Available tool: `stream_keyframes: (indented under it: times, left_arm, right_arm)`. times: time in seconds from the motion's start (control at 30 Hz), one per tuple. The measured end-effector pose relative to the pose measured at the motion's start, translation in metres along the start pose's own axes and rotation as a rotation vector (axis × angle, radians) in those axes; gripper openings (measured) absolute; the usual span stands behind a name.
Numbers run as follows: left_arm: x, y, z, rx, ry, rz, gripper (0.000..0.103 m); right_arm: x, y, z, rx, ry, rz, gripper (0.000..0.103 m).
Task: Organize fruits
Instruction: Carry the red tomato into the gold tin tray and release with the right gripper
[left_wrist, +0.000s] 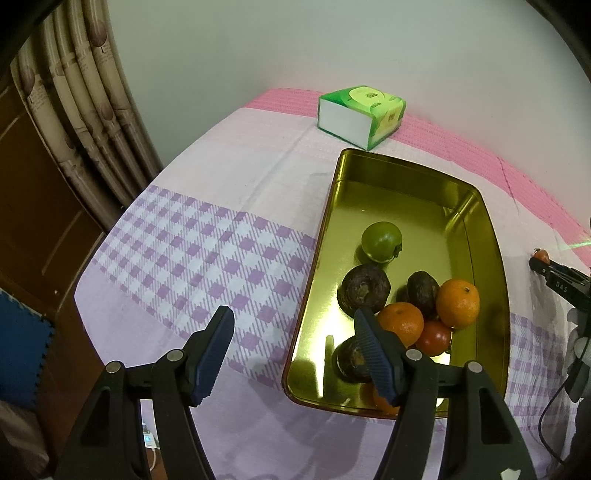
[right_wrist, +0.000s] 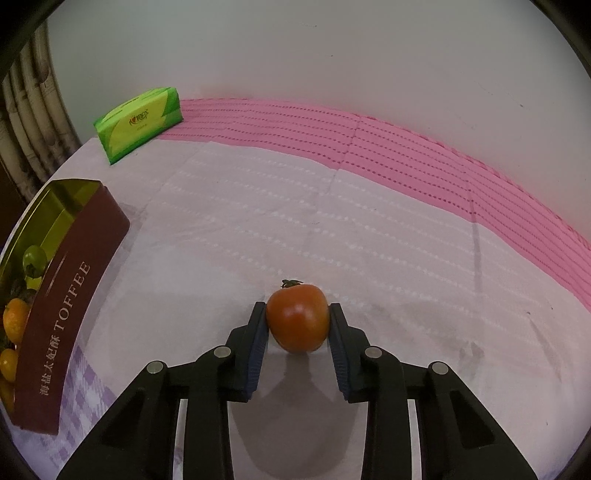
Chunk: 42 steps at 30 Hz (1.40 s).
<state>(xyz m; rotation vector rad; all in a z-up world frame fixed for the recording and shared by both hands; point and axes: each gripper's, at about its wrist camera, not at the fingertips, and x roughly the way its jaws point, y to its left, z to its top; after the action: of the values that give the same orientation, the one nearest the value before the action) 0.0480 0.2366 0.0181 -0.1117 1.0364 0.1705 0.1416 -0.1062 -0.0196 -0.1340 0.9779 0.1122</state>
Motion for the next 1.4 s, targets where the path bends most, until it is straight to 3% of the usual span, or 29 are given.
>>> stream_keyframes:
  times: [0.43,0.5,1.03,1.4]
  left_arm:
    - [-0.001,-0.001,-0.001,-0.001,0.002,-0.004,0.065]
    - [-0.002,-0.002,-0.002,-0.001,0.001,-0.004,0.072]
    - [-0.024,0.006,-0.004,-0.022,-0.038,-0.005,0.079]
    - [-0.029,0.029,-0.008,-0.075,0.000,0.018,0.079]
  right_arm:
    - [-0.022,0.019,-0.008,0.004,-0.001,0.041,0.033]
    - [-0.029,0.026,-0.009,-0.003,-0.006,0.058,0.033]
    - [-0.091,0.127,-0.009,-0.146,-0.057,0.247,0.033]
    - [-0.085,0.175,-0.015,-0.202,-0.015,0.326,0.033]
